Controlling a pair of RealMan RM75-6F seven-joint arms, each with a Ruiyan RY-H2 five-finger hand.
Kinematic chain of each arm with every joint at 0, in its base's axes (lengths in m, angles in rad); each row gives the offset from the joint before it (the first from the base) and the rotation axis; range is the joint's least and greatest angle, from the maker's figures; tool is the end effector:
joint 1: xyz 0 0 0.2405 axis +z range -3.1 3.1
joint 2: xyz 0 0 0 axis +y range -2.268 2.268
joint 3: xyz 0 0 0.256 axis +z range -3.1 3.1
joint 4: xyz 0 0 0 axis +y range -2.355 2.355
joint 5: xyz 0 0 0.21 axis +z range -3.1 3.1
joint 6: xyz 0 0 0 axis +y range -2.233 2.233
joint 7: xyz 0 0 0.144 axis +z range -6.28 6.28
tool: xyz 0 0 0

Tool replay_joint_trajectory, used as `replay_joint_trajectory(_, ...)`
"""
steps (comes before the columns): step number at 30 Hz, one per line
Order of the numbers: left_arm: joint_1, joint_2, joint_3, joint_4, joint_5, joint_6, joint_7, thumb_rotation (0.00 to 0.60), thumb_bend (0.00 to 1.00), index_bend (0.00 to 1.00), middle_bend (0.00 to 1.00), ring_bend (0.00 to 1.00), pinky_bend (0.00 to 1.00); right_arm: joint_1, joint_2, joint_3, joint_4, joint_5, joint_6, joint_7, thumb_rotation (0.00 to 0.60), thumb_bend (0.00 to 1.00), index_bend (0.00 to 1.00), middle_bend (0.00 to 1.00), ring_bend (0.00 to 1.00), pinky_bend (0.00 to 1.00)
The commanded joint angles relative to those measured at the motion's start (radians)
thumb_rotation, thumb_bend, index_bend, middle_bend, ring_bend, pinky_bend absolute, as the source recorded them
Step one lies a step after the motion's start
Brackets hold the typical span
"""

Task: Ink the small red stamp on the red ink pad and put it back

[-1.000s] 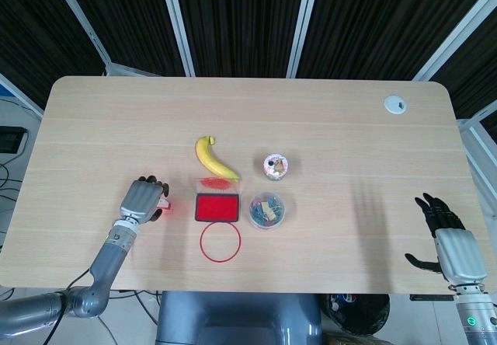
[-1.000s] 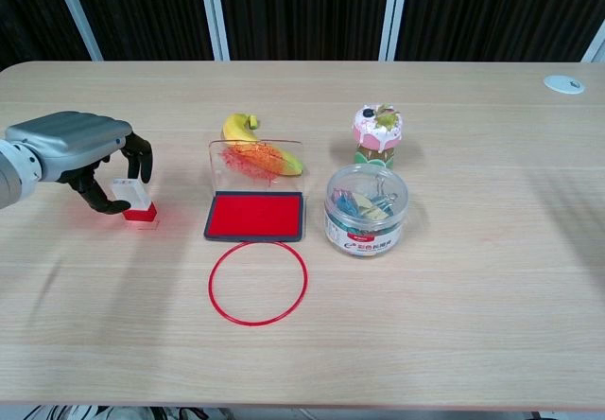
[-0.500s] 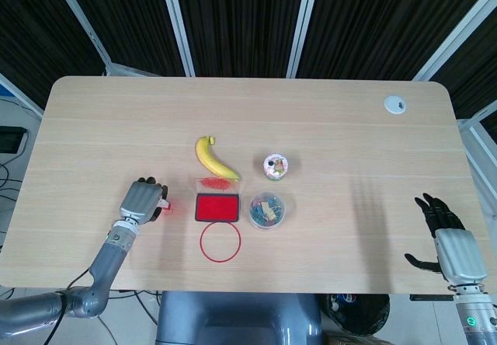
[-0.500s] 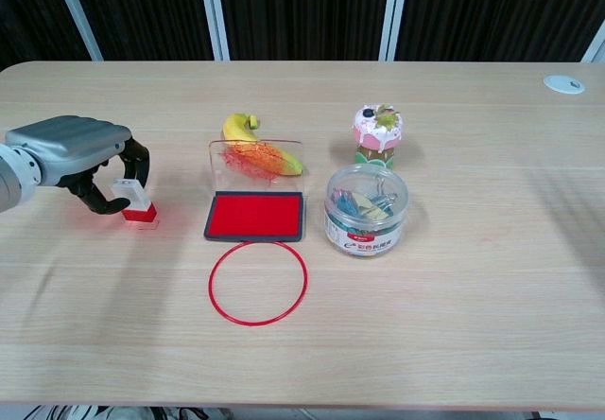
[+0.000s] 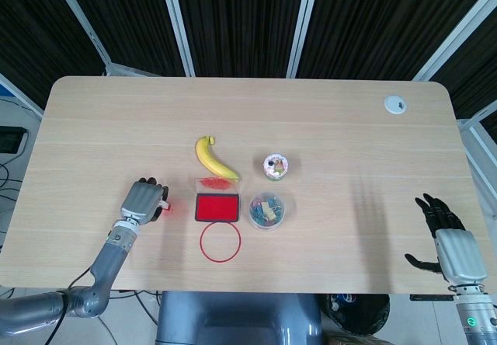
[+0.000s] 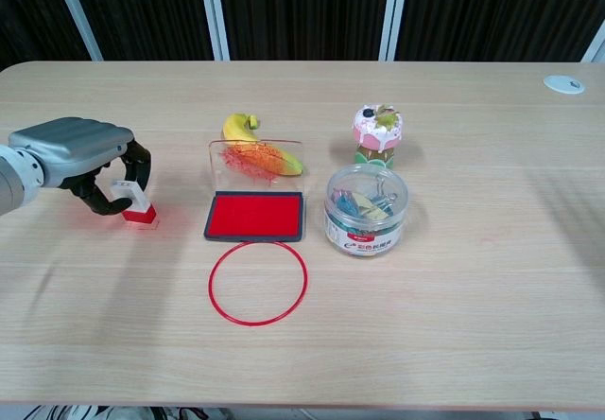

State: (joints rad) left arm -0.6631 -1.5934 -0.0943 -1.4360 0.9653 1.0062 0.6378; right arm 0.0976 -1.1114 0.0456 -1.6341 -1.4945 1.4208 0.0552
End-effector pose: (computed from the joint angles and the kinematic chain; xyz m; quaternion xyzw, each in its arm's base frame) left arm -0.2042 0.3187 -0.0321 -0.7632 -0.3504 -0.2415 0.4863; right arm -0.3094 -0.1834 0.1506 0.5941 -0.4257 0.3919 0.5587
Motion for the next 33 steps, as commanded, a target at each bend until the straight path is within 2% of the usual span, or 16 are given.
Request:
replay_joint_trajectory(1, 0.0, -0.002, 0.001, 0.001, 0.004, 0.004, -0.003, 0.6, 0.44, 0.53, 0.52, 0.31, 0.41, 0.0, 0.0, 0.0, 0.0, 0.0, 0.0, 0.001, 0.6, 0.11, 0.0, 0.0, 0.0, 0.18)
replay_joint_trajectory(6, 0.002, -0.006, 0.001, 0.005, 0.022, 0.018, -0.016, 0.6, 0.48, 0.6, 0.6, 0.4, 0.5, 0.0, 0.0, 0.0, 0.0, 0.001, 0.0, 0.002, 0.6, 0.11, 0.0, 0.0, 0.0, 0.18)
replay_joint_trajectory(20, -0.008, -0.013, -0.018, -0.046, 0.084, 0.069, -0.02, 0.6, 0.52, 0.67, 0.68, 0.51, 0.59, -0.001, 0.0, 0.0, 0.002, 0.002, -0.002, 0.006, 0.6, 0.11, 0.0, 0.0, 0.0, 0.18)
replay_joint_trajectory(26, -0.031, -0.05, -0.04, -0.075, 0.074, 0.088, 0.03, 0.6, 0.53, 0.7, 0.71, 0.55, 0.62, -0.001, 0.002, 0.0, -0.001, 0.004, -0.003, 0.012, 0.6, 0.11, 0.0, 0.0, 0.0, 0.18)
replay_joint_trajectory(33, -0.065, -0.127, -0.065, -0.071, 0.028, 0.127, 0.148, 0.6, 0.54, 0.72, 0.73, 0.56, 0.64, 0.0, 0.003, 0.0, -0.004, 0.008, -0.009, 0.019, 0.6, 0.11, 0.0, 0.0, 0.0, 0.18)
